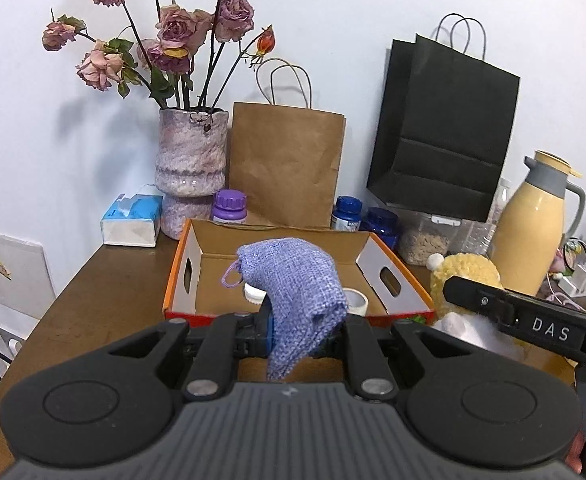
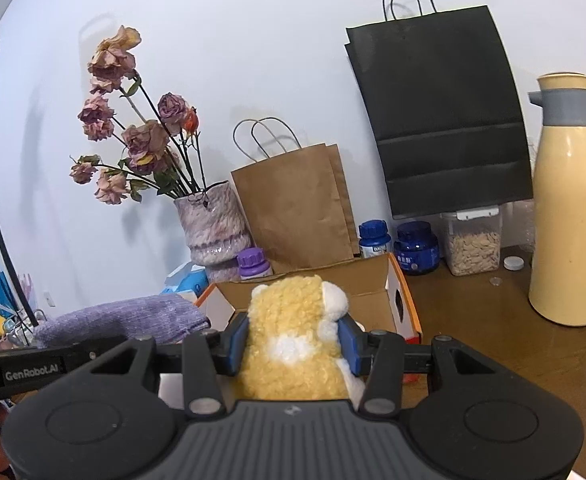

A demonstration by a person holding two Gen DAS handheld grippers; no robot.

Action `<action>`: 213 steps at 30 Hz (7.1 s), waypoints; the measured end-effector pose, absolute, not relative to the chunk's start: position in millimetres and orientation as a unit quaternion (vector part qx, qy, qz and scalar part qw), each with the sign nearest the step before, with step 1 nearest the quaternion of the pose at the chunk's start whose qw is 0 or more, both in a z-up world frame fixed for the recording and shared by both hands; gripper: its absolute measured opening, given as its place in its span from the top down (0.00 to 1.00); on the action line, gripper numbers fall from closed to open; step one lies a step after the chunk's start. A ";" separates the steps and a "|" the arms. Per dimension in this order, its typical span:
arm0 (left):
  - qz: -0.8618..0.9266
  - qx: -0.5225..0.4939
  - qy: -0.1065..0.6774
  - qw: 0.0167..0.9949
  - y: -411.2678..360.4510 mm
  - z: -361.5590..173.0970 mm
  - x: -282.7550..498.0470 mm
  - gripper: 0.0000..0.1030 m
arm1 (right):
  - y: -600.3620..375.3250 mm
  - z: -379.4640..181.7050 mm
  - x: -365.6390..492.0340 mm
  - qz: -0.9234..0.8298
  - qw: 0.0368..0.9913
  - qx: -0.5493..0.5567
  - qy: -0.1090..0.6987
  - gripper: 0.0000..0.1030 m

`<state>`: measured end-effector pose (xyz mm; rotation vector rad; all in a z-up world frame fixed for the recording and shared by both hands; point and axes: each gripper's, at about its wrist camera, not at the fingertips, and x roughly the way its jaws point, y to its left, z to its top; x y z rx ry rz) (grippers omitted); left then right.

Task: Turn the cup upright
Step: 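Lift the pouch and alpaca with both tools and carry them toward the box, then lower the pouch and alpaca into the box and open both tools, then lift both tools out of the box and move back over the table, then grasp the clear plastic bag with the left tool while the right tool grasps the red rose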

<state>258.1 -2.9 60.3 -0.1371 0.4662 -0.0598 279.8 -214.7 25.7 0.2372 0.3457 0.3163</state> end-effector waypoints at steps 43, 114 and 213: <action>0.030 -0.131 0.302 0.944 53.2 -5.7 438.8 0.90 | -158.7 -14.2 490.0 0.086 0.956 0.057 0.273 0.56; 0.023 -0.080 0.247 0.965 39.4 43.0 224.1 0.00 | -198.9 19.7 234.9 0.108 0.974 0.003 0.200 0.00; -0.049 -0.050 0.285 0.956 7.4 -26.5 120.8 0.72 | -203.8 -74.5 141.2 0.179 0.968 -0.007 0.173 0.72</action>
